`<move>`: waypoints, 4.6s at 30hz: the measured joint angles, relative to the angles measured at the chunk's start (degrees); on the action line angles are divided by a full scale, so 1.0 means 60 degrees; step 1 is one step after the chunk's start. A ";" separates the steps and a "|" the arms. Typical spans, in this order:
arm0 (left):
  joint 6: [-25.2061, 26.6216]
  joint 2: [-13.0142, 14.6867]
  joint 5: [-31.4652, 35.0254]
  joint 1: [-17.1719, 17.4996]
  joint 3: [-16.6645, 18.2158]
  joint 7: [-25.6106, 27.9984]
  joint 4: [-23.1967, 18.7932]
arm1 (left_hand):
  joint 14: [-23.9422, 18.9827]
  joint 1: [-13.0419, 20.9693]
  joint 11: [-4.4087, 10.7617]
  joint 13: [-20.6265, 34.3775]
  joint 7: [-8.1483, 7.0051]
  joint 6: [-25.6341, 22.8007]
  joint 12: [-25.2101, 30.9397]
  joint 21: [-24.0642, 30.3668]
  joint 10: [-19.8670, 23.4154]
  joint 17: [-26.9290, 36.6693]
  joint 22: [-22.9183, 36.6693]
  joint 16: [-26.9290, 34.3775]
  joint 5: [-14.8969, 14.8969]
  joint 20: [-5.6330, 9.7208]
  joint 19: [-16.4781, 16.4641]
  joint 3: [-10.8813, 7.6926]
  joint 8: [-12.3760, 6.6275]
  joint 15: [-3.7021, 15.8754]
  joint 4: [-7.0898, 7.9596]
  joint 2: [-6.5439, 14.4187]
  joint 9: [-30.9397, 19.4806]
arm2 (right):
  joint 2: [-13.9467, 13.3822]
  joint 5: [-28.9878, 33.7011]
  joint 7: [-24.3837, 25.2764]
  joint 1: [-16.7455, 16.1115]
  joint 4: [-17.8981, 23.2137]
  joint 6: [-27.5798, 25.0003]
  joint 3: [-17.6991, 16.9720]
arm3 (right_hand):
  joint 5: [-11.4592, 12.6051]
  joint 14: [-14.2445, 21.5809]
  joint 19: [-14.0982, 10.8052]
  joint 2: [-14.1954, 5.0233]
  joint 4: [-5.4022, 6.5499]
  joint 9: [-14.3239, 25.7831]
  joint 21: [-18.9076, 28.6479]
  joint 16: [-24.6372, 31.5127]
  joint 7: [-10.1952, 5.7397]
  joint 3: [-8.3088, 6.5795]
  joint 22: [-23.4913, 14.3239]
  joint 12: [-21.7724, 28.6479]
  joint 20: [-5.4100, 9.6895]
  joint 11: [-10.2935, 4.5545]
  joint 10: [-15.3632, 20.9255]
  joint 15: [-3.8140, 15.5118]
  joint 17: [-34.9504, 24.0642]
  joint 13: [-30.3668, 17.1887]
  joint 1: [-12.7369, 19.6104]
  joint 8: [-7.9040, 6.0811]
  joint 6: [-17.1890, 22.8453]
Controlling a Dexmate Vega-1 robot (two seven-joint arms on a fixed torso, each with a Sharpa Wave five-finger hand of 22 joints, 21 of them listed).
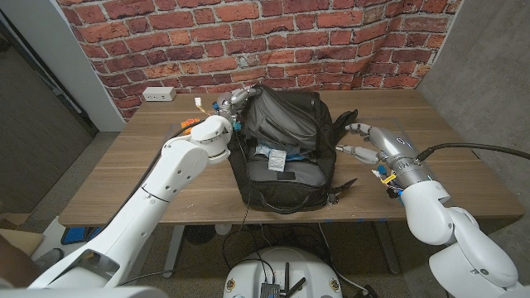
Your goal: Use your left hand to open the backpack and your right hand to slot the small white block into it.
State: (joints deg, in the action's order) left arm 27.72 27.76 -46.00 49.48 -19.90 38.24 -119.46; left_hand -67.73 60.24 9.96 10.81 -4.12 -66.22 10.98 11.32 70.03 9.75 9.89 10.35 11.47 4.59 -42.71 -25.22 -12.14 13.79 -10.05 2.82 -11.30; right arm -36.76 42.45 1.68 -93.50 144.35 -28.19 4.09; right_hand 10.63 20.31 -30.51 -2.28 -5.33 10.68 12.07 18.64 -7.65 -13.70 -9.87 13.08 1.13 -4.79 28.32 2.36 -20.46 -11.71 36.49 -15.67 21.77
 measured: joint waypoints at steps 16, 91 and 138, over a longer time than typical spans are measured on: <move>0.0756 0.1061 -0.1151 -0.0637 0.0205 -0.1465 0.0297 | 0.0138 0.0014 0.0052 0.0000 0.0056 0.0088 -0.0043 0.0000 -0.0052 0.0002 0.0000 -0.0007 -0.0002 0.0000 0.0000 0.0001 0.0000 -0.0063 -0.0001 0.0017 -0.0009 | -0.0790 -0.1668 0.0613 0.0815 -0.0575 0.0107 -0.0129 | 0.0000 -0.0001 0.0001 -0.0002 -0.0037 0.0000 0.0001 0.0000 0.0051 0.0037 -0.0001 -0.0066 0.0000 -0.0001 0.0000 0.0000 -0.0001 -0.0001 -0.0001 0.0034 0.0051; -0.0666 0.3833 0.0524 -0.3204 -0.1355 -1.0121 0.2847 | 0.1036 -0.0408 -0.0038 0.0041 0.0081 0.0593 -0.0076 -0.0118 -0.0717 -0.0032 -0.0049 -0.0081 0.0076 -0.0145 0.0499 -0.0296 0.0040 -0.0469 0.0082 0.0066 -0.0052 | -0.2072 -0.6655 0.2600 0.3386 -0.3623 0.2290 0.0620 | 0.0073 -0.0294 0.0003 -0.0239 -0.0227 0.0000 -0.0108 -0.0259 0.0255 0.0083 -0.0003 -0.0278 0.0069 0.0169 -0.0242 0.0016 0.0133 0.0042 -0.0237 0.0401 -0.0019; -0.0648 0.4819 0.1034 -0.3506 -0.1283 -1.1973 0.2422 | 0.5109 -0.1371 -0.0434 0.0082 -0.0050 0.3914 -0.0178 -0.0147 -0.5146 -0.0045 -0.0023 -0.0147 -0.0008 -0.0303 0.2470 0.0215 0.0292 -0.1718 0.0108 -0.0852 -0.0030 | -0.2334 -0.7047 0.2912 0.4234 -0.4543 0.3158 0.1409 | 0.0072 -0.0294 0.0003 -0.0289 -0.0395 0.0000 -0.0107 -0.0259 0.0255 0.0016 -0.0003 -0.0278 0.0068 0.0204 -0.0277 0.0016 0.0224 0.0042 -0.0287 0.0475 -0.0018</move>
State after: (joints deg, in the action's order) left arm 23.83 56.67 -39.80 28.44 -27.60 -33.60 -104.93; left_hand -37.08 52.02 7.36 11.30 -4.42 -42.73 9.91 10.44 39.15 9.48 9.75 9.47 11.43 2.77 -27.89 -23.93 -10.38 3.48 -9.40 -2.29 -11.47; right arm -50.77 0.17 19.15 -68.10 117.10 -9.25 12.55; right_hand 11.06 18.55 -30.49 -4.01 -7.70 10.68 11.43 17.08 -6.12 -13.60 -9.89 11.41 1.54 -3.56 26.66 2.45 -19.12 -11.46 34.77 -12.82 21.66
